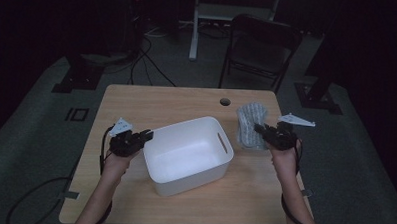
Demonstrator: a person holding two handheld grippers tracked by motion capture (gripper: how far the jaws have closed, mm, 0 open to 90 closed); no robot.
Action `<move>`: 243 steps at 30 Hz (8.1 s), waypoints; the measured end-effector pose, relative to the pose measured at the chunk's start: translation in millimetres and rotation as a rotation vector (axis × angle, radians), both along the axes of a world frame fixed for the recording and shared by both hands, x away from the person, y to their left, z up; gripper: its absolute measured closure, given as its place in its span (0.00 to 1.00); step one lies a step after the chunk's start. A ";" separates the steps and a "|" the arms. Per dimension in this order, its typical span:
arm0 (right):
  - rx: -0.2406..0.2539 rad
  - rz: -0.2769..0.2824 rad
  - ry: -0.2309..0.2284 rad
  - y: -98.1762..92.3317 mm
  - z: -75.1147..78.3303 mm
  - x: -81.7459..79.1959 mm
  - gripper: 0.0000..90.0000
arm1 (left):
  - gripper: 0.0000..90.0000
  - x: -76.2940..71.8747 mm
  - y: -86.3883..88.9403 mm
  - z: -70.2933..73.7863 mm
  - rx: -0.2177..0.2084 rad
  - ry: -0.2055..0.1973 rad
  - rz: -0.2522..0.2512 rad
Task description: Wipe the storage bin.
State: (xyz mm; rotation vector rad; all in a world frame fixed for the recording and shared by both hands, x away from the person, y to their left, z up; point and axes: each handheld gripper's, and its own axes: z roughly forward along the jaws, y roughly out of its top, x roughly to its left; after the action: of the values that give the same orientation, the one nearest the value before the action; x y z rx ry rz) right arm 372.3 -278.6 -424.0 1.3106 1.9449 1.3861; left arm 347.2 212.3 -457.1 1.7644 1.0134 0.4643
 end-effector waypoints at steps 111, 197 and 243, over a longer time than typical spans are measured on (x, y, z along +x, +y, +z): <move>0.071 0.194 0.156 72.6 -22.2 37.6 0.86 | 0.87 6.1 -11.4 0.2 0.080 -0.036 0.001; 0.054 0.185 0.340 68.9 -93.5 38.6 0.87 | 0.86 7.4 -21.0 -2.6 0.072 -0.062 0.040; 0.119 0.199 0.400 74.9 -104.6 81.4 0.86 | 0.86 7.5 -21.4 -2.1 0.083 -0.063 0.031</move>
State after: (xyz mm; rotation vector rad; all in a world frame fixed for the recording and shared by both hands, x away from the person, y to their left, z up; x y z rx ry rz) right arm 453.6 -203.7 -528.6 1.5851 2.3388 1.4351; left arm 354.7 190.8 -459.2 1.7981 0.9909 0.5853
